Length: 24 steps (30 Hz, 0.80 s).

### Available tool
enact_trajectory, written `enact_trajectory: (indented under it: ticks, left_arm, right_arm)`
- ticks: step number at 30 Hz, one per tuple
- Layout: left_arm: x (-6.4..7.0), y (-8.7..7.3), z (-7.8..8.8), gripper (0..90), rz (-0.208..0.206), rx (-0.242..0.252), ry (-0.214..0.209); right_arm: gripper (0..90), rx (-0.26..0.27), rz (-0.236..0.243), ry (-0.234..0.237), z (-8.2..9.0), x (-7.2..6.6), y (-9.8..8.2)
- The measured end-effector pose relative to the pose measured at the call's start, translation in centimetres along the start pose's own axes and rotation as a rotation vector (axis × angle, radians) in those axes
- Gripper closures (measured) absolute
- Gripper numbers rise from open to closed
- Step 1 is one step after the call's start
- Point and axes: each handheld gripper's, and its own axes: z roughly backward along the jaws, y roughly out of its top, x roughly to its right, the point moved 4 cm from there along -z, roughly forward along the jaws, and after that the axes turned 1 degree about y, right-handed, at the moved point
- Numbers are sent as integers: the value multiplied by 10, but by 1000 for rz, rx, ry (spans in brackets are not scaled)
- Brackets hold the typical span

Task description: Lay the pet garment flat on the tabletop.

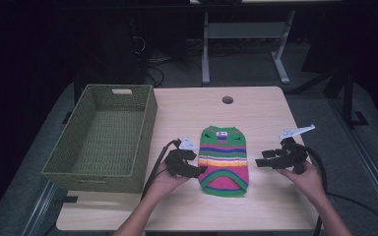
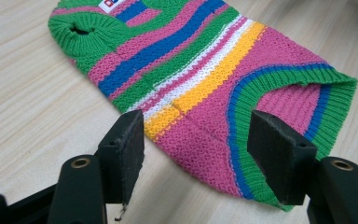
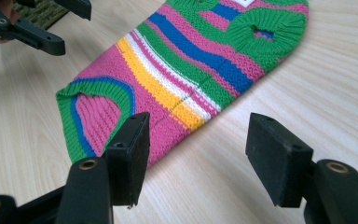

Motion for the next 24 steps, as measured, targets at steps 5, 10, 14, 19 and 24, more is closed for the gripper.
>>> enact_trajectory:
  ticks: [5, 10, 14, 19, 24]
  left_arm:
    - [3, -1, 2, 335, -9, 5, -3]
    - [5, -5, 5, 292, -20, 1, 4]
    - [8, -8, 9, 284, -21, 12, 4]
    - [10, -14, 12, 278, -15, 25, 1]
    - [11, -22, 15, 270, -27, 18, 27]
  right_arm:
    - [384, 1, -11, -1, 4, 2, -6]
    - [378, 11, -19, -4, 9, 4, -15]
    - [365, 12, -32, -8, 13, 6, -22]
    - [362, 17, -39, -20, 18, 7, -31]
    - [357, 15, -31, -43, 21, 8, -43]
